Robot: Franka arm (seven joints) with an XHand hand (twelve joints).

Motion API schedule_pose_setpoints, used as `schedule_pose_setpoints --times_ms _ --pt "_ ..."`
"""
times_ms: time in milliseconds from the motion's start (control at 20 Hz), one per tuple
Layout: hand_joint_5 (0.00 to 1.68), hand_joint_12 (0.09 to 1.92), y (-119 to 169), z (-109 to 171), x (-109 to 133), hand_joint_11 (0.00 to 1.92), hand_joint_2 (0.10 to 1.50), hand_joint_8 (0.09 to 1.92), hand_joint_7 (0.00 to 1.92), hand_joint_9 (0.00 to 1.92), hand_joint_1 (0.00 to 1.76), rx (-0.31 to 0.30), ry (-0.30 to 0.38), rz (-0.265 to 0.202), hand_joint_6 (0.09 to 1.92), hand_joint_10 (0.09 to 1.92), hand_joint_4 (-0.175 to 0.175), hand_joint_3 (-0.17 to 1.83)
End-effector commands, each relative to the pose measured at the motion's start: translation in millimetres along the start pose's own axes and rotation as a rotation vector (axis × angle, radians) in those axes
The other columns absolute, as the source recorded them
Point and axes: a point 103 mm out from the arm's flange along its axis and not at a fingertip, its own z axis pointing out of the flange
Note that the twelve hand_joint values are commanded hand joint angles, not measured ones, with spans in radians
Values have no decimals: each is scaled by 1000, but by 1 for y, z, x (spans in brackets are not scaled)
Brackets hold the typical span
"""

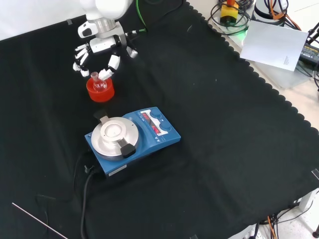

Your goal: Pick up the round-bottom flask.

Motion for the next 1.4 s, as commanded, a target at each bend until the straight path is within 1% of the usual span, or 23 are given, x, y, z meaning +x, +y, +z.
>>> schedule_pose_setpoints --times_ms 50,200,350,550,650,800,850,900,950,1000,1050,1150,1250,1300,1350,1400 --pt "677 1368 -3 0 2 15 759 715 288 396 821 -8 -2 -7 772 741 -67 633" --pt "700 1369 -6 5 13 22 762 716 294 403 823 -11 -28 -7 793 740 -69 633" --pt "701 1368 -6 4 14 26 763 715 298 407 825 -7 -24 -4 814 737 -71 633" --pt "698 1367 -6 6 16 27 763 714 301 409 825 -11 -35 0 826 735 -72 633" --pt "698 1367 -6 6 16 27 764 714 302 410 826 -7 -26 -9 830 735 -72 633" --pt "807 1368 -4 3 12 35 792 717 317 420 845 -23 -40 2 850 737 -69 636" --pt "847 1372 -3 3 10 43 869 721 325 428 898 -26 -41 6 964 740 11 522" --pt "867 1373 -2 3 10 51 953 725 332 434 936 -27 -43 8 1057 742 76 384" --pt "875 1372 -2 3 9 57 1022 726 336 438 957 -28 -45 10 1112 741 116 266" --pt "877 1371 -2 3 9 61 1071 725 339 442 969 -28 -47 15 1143 739 134 177" --pt "877 1370 -2 3 9 64 1100 725 341 445 975 -29 -50 17 1159 738 141 125" --pt "864 1371 -1 3 9 68 1133 725 343 447 979 -28 -52 24 1187 737 133 77" --pt "774 1360 -1 3 9 72 1113 716 340 449 928 -24 -47 27 1041 729 -8 58" --pt "724 1355 -1 3 9 71 1096 711 334 447 914 -23 -46 26 988 724 -49 51" --pt "686 1353 -1 3 8 69 1082 707 329 445 905 -19 -46 27 953 721 -70 46" --pt "650 1351 -1 3 8 66 1070 704 323 440 897 -14 -44 27 928 718 -80 41"
